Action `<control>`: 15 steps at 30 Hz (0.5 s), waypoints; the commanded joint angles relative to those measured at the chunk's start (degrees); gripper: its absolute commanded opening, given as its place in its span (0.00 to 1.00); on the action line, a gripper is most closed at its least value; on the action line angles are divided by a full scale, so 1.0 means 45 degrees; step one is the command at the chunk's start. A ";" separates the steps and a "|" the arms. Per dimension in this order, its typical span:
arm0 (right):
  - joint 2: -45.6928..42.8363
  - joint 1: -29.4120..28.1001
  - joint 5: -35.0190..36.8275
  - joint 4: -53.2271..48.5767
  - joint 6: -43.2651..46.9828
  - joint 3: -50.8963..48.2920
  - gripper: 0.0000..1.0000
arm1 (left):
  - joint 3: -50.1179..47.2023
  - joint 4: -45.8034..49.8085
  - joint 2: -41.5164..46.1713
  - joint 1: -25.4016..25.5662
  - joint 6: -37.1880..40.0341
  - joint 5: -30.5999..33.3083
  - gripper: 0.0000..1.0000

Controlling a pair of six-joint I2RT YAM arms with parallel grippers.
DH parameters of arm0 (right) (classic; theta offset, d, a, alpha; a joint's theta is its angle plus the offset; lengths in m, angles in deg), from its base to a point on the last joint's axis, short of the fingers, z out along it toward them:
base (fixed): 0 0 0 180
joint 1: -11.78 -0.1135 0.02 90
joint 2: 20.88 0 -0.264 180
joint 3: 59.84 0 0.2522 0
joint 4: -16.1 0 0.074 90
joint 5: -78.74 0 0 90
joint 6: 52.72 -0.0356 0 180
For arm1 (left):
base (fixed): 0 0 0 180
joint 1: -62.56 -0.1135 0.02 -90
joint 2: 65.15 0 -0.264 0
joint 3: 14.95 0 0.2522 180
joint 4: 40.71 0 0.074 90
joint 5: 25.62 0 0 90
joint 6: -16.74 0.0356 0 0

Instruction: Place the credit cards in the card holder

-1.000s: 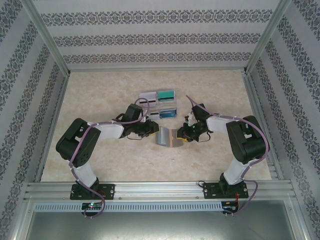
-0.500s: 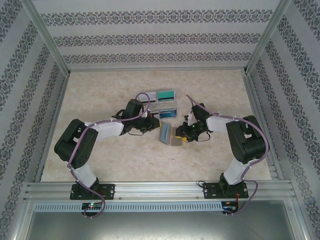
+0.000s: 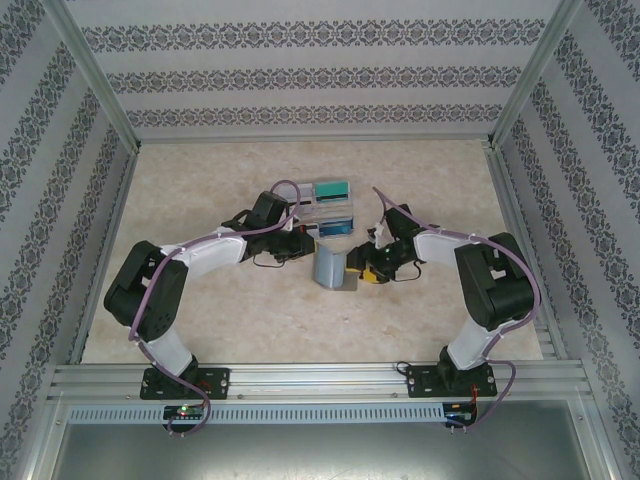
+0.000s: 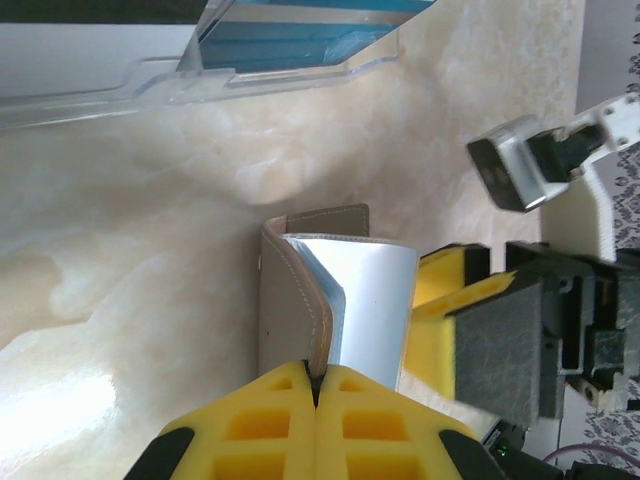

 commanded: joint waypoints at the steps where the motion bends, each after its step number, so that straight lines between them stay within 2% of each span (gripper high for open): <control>1: -0.1138 0.0810 0.1361 -0.1413 0.1023 0.0153 0.60 | 0.0414 0.0953 0.0396 0.0124 0.0313 0.0119 0.00; 4: -0.2280 0.1037 0.1891 -0.2501 0.1381 0.0753 0.59 | 0.0538 0.1147 0.0396 0.0127 0.0298 0.0131 0.00; 7: -0.2998 0.0616 0.1848 -0.2773 0.1113 0.1308 0.57 | 0.0585 0.1017 0.0377 0.0129 0.0183 0.0029 0.00; 12: -0.2213 -0.1840 0.1534 -0.1622 -0.0152 0.1922 0.56 | 0.0678 0.1065 0.0203 0.0144 -0.0026 0.0026 0.00; 15: -0.1259 -0.2685 0.1852 -0.0967 -0.0551 0.2138 0.55 | 0.0505 0.0868 0.0277 0.0144 -0.0144 0.0108 0.00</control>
